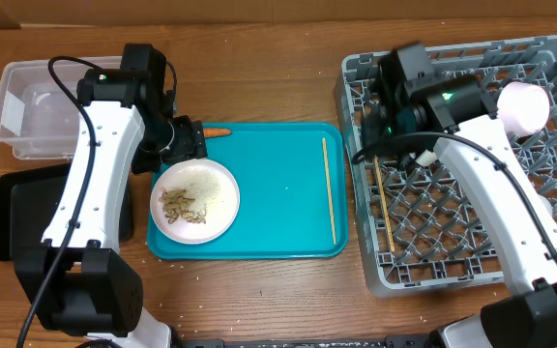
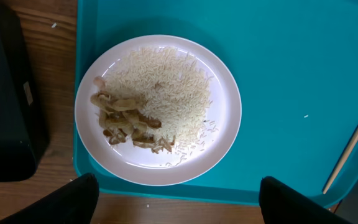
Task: Sort waste into correct bins and load items into the dishwasher
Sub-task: 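Grasp the remaining chopstick on the tray with the right gripper, then place the chopstick in the rack beside the first one, then raise the right gripper away and reach the left gripper to the plate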
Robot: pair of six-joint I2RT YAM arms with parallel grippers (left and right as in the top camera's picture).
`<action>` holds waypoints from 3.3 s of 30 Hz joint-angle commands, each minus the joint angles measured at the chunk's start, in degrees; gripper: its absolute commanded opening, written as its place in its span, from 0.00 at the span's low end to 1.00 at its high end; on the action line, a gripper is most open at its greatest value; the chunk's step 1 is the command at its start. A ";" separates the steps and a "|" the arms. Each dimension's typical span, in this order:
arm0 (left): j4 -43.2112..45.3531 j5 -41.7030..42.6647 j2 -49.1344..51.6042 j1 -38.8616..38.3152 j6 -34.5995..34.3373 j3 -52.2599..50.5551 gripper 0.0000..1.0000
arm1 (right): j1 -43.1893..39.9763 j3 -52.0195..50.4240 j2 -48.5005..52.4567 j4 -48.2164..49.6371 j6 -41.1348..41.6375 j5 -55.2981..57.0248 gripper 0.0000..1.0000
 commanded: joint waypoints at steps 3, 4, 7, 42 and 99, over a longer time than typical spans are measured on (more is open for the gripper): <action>0.07 0.46 -1.40 -0.39 -0.39 0.85 0.85 | 4.13 1.33 0.70 2.99 1.40 -3.52 0.50; 0.07 0.48 -1.40 -0.39 -0.39 0.85 0.85 | 4.85 1.05 1.33 3.10 1.55 -3.52 0.50; 0.04 0.48 -1.40 -0.42 -0.39 0.85 0.85 | 6.73 -0.13 3.93 3.17 2.14 -3.50 0.52; 0.04 0.61 -1.40 -0.39 -0.37 0.85 0.85 | 9.92 -14.27 25.64 13.99 9.70 -3.10 0.32; 0.02 0.63 -1.40 -0.42 -0.57 0.85 0.88 | -3.23 -10.14 1.95 3.06 -3.52 -0.94 0.37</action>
